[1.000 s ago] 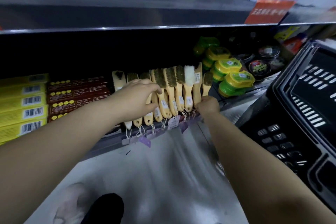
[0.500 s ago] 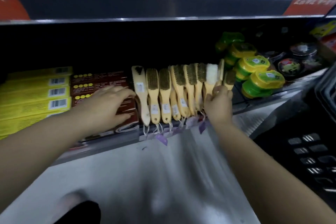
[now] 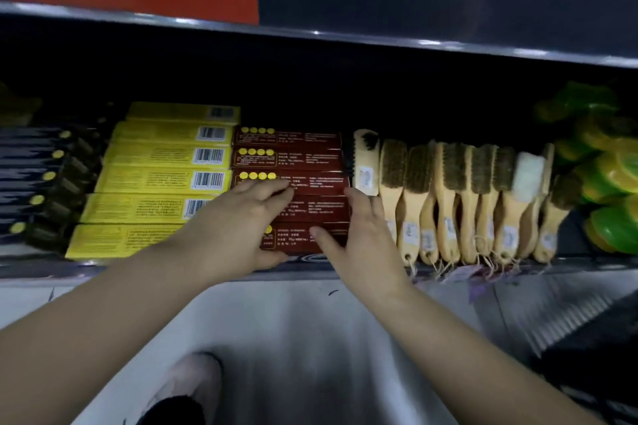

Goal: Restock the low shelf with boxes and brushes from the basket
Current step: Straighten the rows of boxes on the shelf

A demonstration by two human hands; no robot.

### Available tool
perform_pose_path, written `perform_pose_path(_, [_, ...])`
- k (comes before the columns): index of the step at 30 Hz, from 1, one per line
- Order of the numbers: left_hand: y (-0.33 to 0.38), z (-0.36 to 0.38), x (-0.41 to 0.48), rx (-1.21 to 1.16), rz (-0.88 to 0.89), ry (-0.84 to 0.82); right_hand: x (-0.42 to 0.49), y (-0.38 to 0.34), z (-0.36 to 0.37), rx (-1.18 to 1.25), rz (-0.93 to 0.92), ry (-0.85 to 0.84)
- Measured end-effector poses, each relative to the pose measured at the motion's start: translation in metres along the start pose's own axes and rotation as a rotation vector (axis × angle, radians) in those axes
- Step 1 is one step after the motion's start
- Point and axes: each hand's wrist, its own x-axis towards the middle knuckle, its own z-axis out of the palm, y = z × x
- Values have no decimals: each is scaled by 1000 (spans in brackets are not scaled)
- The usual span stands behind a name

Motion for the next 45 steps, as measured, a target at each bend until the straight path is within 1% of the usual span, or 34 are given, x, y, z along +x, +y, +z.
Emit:
perform_pose_path(3, [1, 3, -3, 40, 17, 19, 6, 0, -4, -7, -27, 6])
perform_pose_path(6, [-12, -1, -6, 51, -37, -9, 19, -9, -5, -161, -184, 28])
perform_pose_path(9, [-32, -12, -7, 63, -124, -38, 40, -28, 2, -179, -276, -82])
perform_pose_path(13, [-45, -19, -15, 69, -175, -136, 56, -44, 17, -302, -242, -217])
perform_pose_path(14, [-47, -18, -20, 63, -188, -169, 56, -46, 19, -350, -236, -231])
perform_pose_path(16, [-52, -18, -31, 47, -227, -215, 56, -49, 21, -425, -252, -203])
perform_pose_path(18, [-59, -20, -42, 27, -266, -235, 62, -58, 21, -418, -268, -181])
perform_pose_path(22, [-76, -25, -52, 51, -300, -253, 88, -87, 34, -342, -359, -258])
perform_pose_path(23, [-80, -26, -54, 56, -306, -259, 98, -94, 40, -345, -357, -284])
perform_pose_path(27, [-89, -25, -62, 53, -314, -280, 138, -113, 64, -388, -249, -368])
perform_pose_path(30, [-90, -21, -67, 39, -308, -241, 153, -117, 76, -411, -239, -382])
perform_pose_path(36, [-91, -17, -75, 8, -288, -143, 159, -116, 79, -376, -273, -342])
perform_pose_path(39, [-90, -17, -81, -8, -262, -79, 159, -120, 77, -413, -246, -360])
perform_pose_path(41, [-90, -23, -88, -52, -235, -7, 152, -127, 77, -468, -247, -346])
perform_pose_path(42, [-90, -29, -92, -78, -221, 38, 145, -133, 79, -474, -281, -323])
perform_pose_path(43, [-89, -36, -98, -92, -205, 102, 134, -140, 81, -444, -333, -295])
perform_pose_path(45, [-96, -50, -110, -79, -204, 256, 108, -154, 87, -270, -414, -284])
